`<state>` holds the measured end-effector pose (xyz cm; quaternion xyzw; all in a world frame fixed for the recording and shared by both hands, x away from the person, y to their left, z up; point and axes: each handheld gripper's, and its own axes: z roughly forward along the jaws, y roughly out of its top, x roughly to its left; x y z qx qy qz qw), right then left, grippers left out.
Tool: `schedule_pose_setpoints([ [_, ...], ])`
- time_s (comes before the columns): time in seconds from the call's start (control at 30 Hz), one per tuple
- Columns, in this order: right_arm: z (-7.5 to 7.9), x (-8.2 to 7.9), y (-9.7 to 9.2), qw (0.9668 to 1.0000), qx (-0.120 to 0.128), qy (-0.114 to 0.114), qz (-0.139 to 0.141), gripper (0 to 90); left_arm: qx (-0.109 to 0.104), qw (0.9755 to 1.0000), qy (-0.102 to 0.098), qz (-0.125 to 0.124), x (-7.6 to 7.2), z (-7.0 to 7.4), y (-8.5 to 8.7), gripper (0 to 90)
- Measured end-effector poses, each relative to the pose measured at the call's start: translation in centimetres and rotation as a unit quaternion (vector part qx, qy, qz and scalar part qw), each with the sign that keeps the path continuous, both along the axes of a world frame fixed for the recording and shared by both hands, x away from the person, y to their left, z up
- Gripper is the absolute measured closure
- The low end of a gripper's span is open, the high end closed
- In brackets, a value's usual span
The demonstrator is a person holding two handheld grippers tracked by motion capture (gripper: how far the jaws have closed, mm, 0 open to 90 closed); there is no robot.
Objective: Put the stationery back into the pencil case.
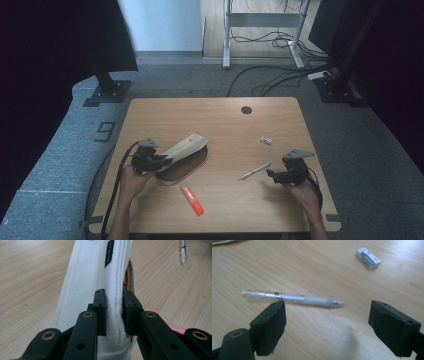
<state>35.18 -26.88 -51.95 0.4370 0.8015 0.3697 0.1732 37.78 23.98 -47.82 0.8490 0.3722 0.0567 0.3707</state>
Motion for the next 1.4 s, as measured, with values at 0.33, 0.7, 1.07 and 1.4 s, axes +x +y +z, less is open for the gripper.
schedule_pose_setpoints([
  [0.33,0.3,2.5,0.0,0.9996,0.014,-0.006,-0.026,16.5,-0.007,1.0000,0.001,-0.002,0.0,0.0,0.2,75.4],
  [0.7,0.5,5.4,-0.2,0.9997,-0.004,-0.012,-0.023,28.9,-0.011,0.9999,0.001,-0.005,0.0,0.0,0.2,75.2],
  [1.07,-0.2,8.4,-0.5,0.9998,-0.014,0.000,-0.016,40.2,-0.015,0.9999,0.003,-0.006,0.1,-0.1,0.3,75.1],
  [1.4,-0.8,10.4,-0.6,0.9995,-0.021,0.007,-0.020,45.3,-0.017,0.9998,0.002,-0.007,0.1,-0.1,0.4,75.1],
])
